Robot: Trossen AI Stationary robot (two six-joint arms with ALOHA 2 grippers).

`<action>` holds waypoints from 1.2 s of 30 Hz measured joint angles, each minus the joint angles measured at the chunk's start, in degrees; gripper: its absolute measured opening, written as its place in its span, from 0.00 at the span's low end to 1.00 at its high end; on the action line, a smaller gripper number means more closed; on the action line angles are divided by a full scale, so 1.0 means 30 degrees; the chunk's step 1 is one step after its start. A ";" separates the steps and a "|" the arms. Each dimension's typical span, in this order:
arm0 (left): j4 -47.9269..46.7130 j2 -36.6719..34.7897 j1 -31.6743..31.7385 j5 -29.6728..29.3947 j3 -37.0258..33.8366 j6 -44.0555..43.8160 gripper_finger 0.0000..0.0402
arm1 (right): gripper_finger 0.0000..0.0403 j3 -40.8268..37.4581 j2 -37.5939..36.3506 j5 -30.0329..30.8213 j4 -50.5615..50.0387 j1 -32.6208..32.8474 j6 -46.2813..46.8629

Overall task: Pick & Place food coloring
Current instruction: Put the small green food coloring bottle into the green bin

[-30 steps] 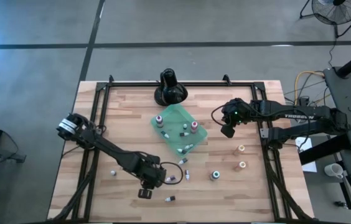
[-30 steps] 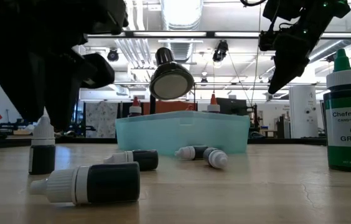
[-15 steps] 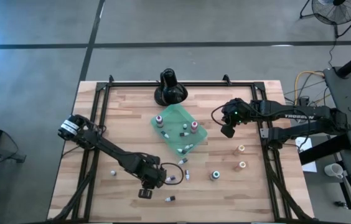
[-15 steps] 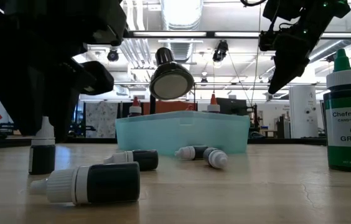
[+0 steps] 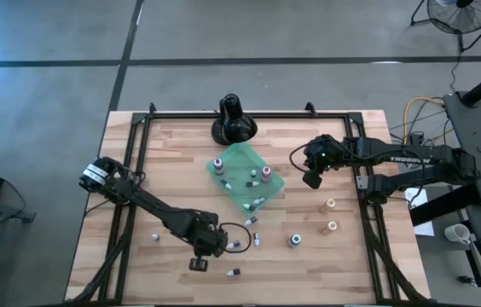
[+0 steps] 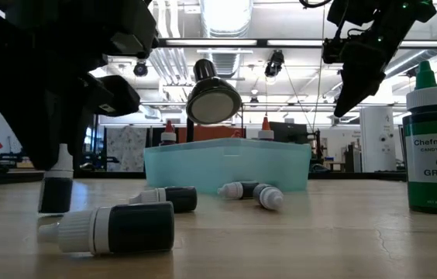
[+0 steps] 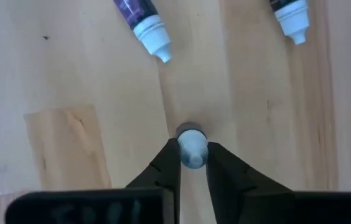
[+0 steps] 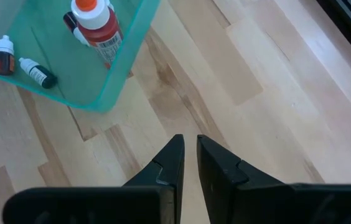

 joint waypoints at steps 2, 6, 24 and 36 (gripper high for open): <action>-0.0133 -0.0007 0.0081 -0.0190 0.0049 -0.0251 0.08 | 0.09 0.0000 0.0000 0.0000 0.0000 -0.0003 0.0000; -0.1243 -0.0033 0.0310 -0.0657 0.0398 -0.0543 0.08 | 0.09 0.0000 0.0000 0.0004 -0.0007 -0.0003 0.0000; -0.5950 -0.1774 0.6070 -0.3811 0.4443 0.0734 0.08 | 0.09 0.0000 0.0000 -0.0112 -0.0049 0.0004 -0.0031; -0.4045 -0.0309 1.1182 -0.3230 0.5513 0.2070 0.08 | 0.09 0.0000 0.0000 -0.0120 -0.0015 -0.0001 -0.0058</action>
